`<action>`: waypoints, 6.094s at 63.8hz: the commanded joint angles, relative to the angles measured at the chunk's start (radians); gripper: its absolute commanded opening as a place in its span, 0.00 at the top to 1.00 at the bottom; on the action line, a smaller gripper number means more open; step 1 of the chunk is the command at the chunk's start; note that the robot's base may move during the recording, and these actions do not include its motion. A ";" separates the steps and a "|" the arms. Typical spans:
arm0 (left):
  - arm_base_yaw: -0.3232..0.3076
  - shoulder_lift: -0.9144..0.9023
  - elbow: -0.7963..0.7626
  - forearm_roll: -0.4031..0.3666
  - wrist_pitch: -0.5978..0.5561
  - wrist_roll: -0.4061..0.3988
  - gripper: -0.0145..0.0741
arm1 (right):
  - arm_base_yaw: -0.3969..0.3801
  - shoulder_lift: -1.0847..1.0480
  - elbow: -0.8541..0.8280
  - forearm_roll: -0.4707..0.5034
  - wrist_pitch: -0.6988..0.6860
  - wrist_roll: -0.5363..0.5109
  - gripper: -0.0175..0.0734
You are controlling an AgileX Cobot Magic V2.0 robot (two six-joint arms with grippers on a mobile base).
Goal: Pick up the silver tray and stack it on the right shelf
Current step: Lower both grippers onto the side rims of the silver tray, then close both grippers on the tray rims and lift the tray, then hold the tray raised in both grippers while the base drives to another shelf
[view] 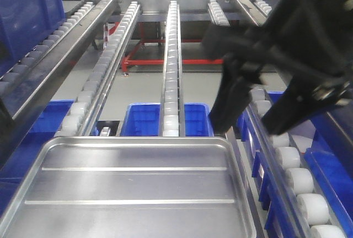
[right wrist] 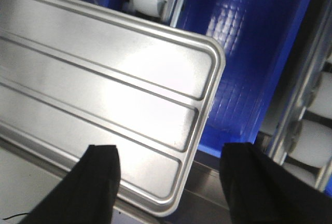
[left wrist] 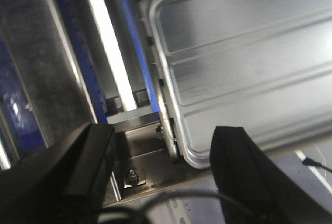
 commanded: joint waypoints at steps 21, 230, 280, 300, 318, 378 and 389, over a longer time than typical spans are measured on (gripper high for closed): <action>-0.025 0.177 -0.081 0.042 -0.101 -0.234 0.48 | 0.003 0.105 -0.040 -0.061 -0.094 0.155 0.24; -0.366 0.022 -0.301 0.237 0.057 -0.500 0.94 | 0.002 -0.476 -0.038 -0.275 0.265 0.157 0.74; -0.366 0.024 -0.301 0.255 0.074 -0.500 0.94 | 0.002 -0.476 -0.038 -0.275 0.264 0.157 0.74; -0.366 0.024 -0.301 0.255 0.074 -0.500 0.94 | 0.002 -0.476 -0.038 -0.275 0.264 0.157 0.74; -0.366 0.024 -0.301 0.255 0.074 -0.500 0.94 | 0.002 -0.476 -0.038 -0.275 0.264 0.157 0.74; -0.366 0.024 -0.301 0.255 0.074 -0.500 0.94 | 0.002 -0.476 -0.038 -0.275 0.264 0.157 0.74; -0.366 0.024 -0.301 0.255 0.074 -0.500 0.94 | 0.002 -0.476 -0.038 -0.275 0.264 0.157 0.74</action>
